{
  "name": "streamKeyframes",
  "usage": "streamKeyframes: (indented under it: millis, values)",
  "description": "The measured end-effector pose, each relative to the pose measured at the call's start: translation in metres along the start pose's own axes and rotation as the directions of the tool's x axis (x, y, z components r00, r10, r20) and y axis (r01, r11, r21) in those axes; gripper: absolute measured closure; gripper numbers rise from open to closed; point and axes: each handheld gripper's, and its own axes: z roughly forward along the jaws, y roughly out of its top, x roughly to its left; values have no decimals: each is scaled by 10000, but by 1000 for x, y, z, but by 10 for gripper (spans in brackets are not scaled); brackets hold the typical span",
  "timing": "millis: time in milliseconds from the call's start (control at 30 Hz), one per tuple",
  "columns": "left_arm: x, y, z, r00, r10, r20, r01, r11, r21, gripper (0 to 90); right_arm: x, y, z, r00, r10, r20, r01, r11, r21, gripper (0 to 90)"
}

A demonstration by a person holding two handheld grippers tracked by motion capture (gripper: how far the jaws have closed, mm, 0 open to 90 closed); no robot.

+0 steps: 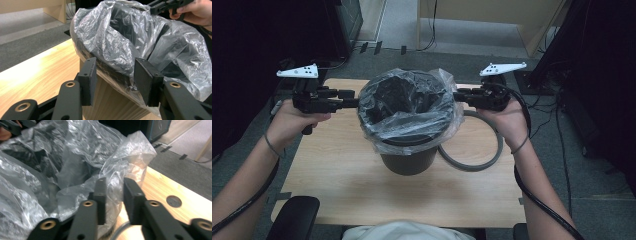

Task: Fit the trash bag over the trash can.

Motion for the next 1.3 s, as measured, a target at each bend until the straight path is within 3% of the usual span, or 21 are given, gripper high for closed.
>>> streamKeyframes:
  millis: [100,300,733,767,833,900,933,967,1067,1167,1300]
  values:
    - [0,-1,0,9998,152,-100,-150,9996,225,537,-3,-2,-2,9998,-134,152,131,9997,207,824]
    - [2,-3,1,10000,37,-38,-36,9999,141,535,-6,-10,7,9999,-9,124,3,9986,533,856]
    - [5,-4,2,10000,-22,-19,23,9999,100,536,-9,-23,30,10000,-61,-68,69,9928,1196,875]
    - [7,-4,2,9999,-123,21,123,9999,33,535,-10,-24,30,9999,-86,-56,92,9929,1184,826]
    - [8,-4,2,9997,-221,71,222,9997,-67,534,-12,-24,27,9996,-266,136,252,9952,948,707]
    - [9,-2,2,9997,-249,71,250,9996,-145,532,-17,-24,20,9996,-152,247,139,9985,527,626]
    - [9,-2,2,9997,-249,71,250,9996,-145,532,-17,-24,20,9996,-152,247,139,9985,527,626]
    - [9,1,2,9997,-255,45,256,9994,-218,532,-22,-22,11,9997,139,204,-139,9999,39,594]
    - [11,8,4,9998,-219,21,219,9994,-269,523,-26,-15,0,9992,411,26,-408,9970,-652,544]
    - [12,15,10,9998,-195,45,196,9995,-248,506,-25,-7,-4,9991,368,-221,-393,9912,-1265,489]
    - [14,24,20,9999,-92,64,93,9998,-159,504,-21,5,2,9990,279,-363,-330,9885,-1474,439]
